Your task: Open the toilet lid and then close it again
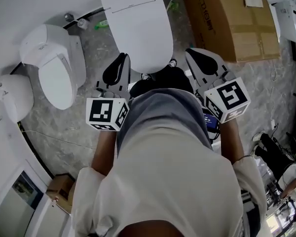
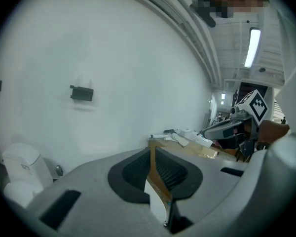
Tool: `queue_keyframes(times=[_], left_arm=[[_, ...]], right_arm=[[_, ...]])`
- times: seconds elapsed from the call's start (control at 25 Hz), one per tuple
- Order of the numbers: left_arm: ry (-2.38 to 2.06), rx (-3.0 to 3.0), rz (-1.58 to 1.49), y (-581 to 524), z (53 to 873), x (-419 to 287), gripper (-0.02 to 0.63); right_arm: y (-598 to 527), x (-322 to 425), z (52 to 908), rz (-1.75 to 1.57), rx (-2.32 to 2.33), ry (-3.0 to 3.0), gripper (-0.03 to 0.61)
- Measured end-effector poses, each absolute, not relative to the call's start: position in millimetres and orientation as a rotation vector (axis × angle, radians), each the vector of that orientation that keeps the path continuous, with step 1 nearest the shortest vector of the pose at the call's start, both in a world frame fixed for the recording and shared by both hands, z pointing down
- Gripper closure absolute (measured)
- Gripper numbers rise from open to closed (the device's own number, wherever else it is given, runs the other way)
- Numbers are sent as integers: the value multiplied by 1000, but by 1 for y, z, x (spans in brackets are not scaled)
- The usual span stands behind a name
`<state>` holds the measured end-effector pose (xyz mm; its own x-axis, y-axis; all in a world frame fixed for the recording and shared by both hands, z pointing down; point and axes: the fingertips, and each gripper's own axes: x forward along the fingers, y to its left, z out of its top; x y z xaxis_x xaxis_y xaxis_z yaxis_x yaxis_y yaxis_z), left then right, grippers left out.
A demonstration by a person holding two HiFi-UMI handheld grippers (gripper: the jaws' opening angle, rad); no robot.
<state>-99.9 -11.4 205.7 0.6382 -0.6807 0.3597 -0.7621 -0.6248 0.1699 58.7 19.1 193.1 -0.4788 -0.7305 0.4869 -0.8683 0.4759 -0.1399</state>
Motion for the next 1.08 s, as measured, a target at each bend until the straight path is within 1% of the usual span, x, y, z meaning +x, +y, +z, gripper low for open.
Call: queue_keyframes(times=[0.32,0.84,1.08], left_arm=[[-1272,2529,269,-13,177,-129,583],[-1343,2505,240,-5,169,-149,606],[-1345,2511,235,-2,168,-161,606]], right_arm=[[11,44,182,496,1347,-2362,569],[7,17,170,482,1239,-2416,569],[5,4,165,469,1217,-2442,569]])
